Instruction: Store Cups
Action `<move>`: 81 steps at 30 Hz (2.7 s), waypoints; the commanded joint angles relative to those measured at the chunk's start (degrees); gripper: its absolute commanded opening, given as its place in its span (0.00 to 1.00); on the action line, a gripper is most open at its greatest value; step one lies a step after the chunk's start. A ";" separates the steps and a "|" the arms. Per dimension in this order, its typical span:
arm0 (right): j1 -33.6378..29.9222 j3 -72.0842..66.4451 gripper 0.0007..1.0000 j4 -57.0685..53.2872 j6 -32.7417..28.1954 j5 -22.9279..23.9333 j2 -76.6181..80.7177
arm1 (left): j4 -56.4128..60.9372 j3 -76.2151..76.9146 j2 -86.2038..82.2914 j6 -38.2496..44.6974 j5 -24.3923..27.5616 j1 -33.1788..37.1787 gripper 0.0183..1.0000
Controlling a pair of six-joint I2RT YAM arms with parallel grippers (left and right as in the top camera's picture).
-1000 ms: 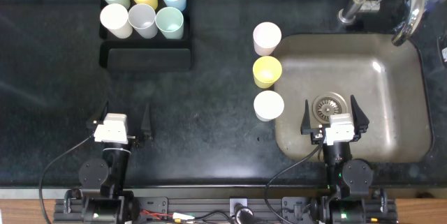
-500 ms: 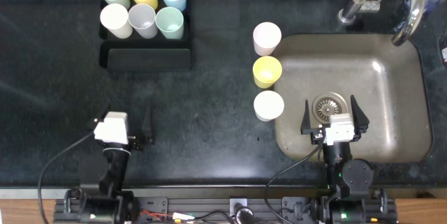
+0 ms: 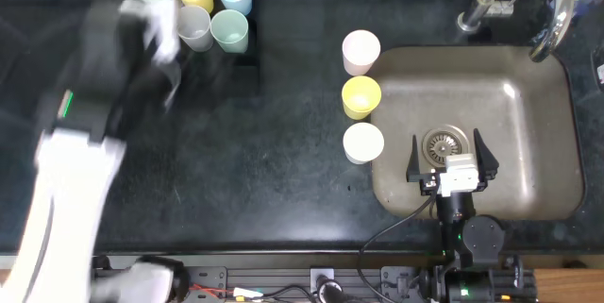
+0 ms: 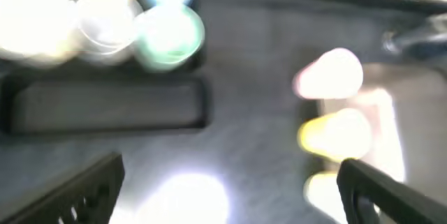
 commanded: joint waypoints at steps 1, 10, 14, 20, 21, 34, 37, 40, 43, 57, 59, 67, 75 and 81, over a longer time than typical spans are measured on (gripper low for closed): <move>0.31 -0.79 1.00 0.26 0.20 0.48 -0.44 | -6.19 23.47 23.67 -5.49 0.76 -11.56 1.00; 0.31 -0.79 1.00 0.26 0.20 0.48 -0.44 | -18.78 46.80 47.04 -14.64 -7.69 -23.93 1.00; 0.31 -0.79 0.99 0.26 0.20 0.48 -0.44 | -17.68 46.80 47.34 -16.17 -8.07 -24.26 1.00; 0.31 -0.79 1.00 0.26 0.20 0.48 -0.44 | -17.09 46.80 49.96 -18.75 -8.52 -24.17 1.00; 0.31 -0.79 1.00 0.26 0.20 0.48 -0.44 | -16.74 46.80 50.31 -18.78 -8.55 -24.13 1.00; 0.31 -0.79 1.00 0.26 0.20 0.48 -0.44 | -11.69 46.80 53.99 -23.15 -8.26 -21.16 1.00; 0.31 -0.79 1.00 0.26 0.20 0.48 -0.44 | -11.39 46.80 55.08 -23.26 -7.61 -20.74 1.00; 0.31 -0.79 1.00 0.26 0.20 0.48 -0.44 | -11.19 46.80 56.43 -23.30 -7.58 -20.55 1.00; 0.31 -0.79 1.00 0.26 0.20 0.48 -0.44 | -10.62 46.80 57.72 -24.55 -6.91 -20.55 1.00; 0.31 -0.79 1.00 0.26 0.20 0.48 -0.44 | -9.35 46.77 60.39 -24.55 -5.60 -20.55 0.40; 0.31 -0.79 1.00 0.26 0.20 0.48 -0.44 | -8.90 46.77 60.48 -24.50 -5.66 -20.55 0.02; 0.31 -0.79 1.00 0.26 0.20 0.48 -0.44 | -7.93 50.27 51.80 -24.26 -9.38 -17.27 0.02; 0.31 -0.79 1.00 0.26 0.20 0.48 -0.44 | -30.05 50.21 23.96 -24.81 -17.57 -3.82 0.02; 0.31 -0.79 1.00 0.26 0.20 0.48 -0.44 | -39.32 26.10 3.45 -25.81 -28.30 8.11 0.02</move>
